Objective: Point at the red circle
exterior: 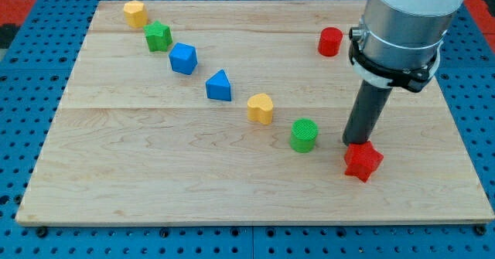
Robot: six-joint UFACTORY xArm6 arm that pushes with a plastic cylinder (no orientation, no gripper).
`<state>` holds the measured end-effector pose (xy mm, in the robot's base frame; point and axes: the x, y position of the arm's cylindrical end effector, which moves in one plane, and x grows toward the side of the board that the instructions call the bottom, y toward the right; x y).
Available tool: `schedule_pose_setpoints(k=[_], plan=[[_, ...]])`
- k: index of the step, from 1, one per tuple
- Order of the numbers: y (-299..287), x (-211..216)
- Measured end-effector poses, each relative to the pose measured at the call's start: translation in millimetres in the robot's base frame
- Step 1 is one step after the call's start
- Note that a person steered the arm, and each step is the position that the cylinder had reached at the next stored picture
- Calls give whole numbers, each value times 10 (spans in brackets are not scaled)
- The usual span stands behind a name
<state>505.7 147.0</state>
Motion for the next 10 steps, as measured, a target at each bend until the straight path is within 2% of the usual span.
schedule_pose_setpoints(k=[1,2,4,5,7,8,9,10], plan=[[77,-63],[79,-391],[372,-1194],[564,-1784],[413,-2667],[45,-2702],[-253,-2576],[-311,-2355]])
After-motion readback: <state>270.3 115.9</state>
